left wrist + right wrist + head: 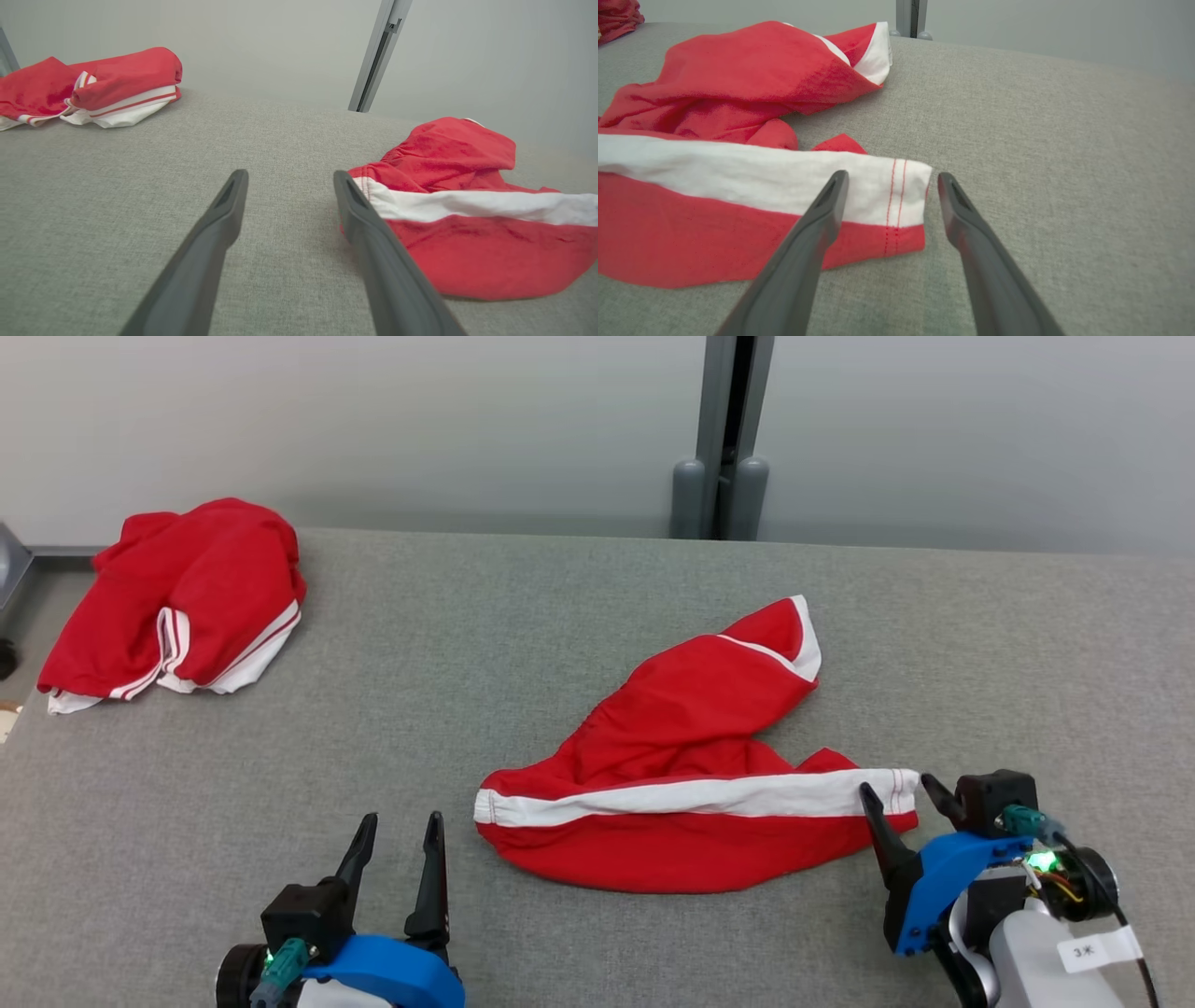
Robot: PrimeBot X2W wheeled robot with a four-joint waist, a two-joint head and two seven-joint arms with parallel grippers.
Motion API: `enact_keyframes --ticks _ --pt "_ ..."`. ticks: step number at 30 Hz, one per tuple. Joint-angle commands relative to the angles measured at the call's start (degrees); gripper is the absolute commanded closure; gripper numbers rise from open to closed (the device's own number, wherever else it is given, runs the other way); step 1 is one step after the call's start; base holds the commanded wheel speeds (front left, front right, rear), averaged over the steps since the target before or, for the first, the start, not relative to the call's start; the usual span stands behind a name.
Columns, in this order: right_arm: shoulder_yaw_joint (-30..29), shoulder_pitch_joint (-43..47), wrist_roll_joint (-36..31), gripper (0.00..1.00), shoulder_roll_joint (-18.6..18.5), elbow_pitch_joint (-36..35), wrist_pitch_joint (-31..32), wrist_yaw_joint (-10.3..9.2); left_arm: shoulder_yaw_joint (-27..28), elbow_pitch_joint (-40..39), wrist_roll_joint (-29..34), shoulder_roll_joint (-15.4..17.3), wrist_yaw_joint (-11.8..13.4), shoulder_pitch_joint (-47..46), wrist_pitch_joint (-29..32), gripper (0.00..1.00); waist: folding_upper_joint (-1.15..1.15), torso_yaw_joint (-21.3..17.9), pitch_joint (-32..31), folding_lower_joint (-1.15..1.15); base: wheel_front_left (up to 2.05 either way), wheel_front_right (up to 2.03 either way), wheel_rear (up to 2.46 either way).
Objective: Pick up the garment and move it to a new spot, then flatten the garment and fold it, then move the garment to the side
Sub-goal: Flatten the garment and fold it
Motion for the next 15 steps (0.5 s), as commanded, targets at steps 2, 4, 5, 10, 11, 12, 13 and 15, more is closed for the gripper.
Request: enact_keyframes --ticks 2,4,5,10,11,12,13,15 --pt "0.8 -1.6 1.2 0.0 -1.2 0.7 0.1 0.01 0.4 0.0 0.4 0.0 -0.2 -0.9 -0.3 0.0 0.0 0.7 0.7 0.0 0.0 0.0 0.0" --pt "1.8 -2.0 2.0 0.0 -1.8 1.4 0.4 0.01 0.6 0.1 0.6 0.0 -0.3 -1.0 -0.3 0.0 0.0 1.0 0.9 0.0 0.0 0.0 0.0" --pt "2.2 -2.3 2.4 0.0 -2.0 1.7 0.4 0.01 0.6 0.1 0.7 0.0 -0.3 -1.1 -0.3 0.0 0.0 1.1 0.9 0.0 0.0 0.0 0.0" --pt "4.5 -3.5 4.6 0.0 -2.8 2.7 0.3 0.01 1.0 0.2 1.0 -0.1 -0.5 -1.4 -0.3 0.0 0.0 1.3 1.2 0.0 0.0 0.0 0.0" --pt "5.0 -3.5 5.1 0.0 -2.7 2.7 0.0 0.01 1.1 0.1 1.1 -0.1 -0.6 -1.4 -0.3 0.0 0.0 1.3 1.2 0.0 0.0 0.0 0.0" --pt "5.5 -3.4 5.7 0.0 -2.7 2.8 0.0 0.01 1.1 0.1 1.2 -0.1 -0.6 -1.4 -0.3 0.0 0.0 1.3 1.2 0.0 0.0 0.0 0.0" --pt "6.4 -3.4 6.6 0.0 -2.7 2.7 0.1 0.01 1.2 0.1 1.3 -0.2 -0.6 -1.3 -0.3 0.0 0.0 1.1 1.3 0.0 0.0 0.0 0.0" --pt "7.1 -3.6 7.5 0.0 -3.0 2.5 -0.1 0.01 1.3 0.1 1.4 -0.2 -0.6 -1.3 -0.3 0.0 0.0 1.0 1.4 0.0 0.0 0.0 0.0"
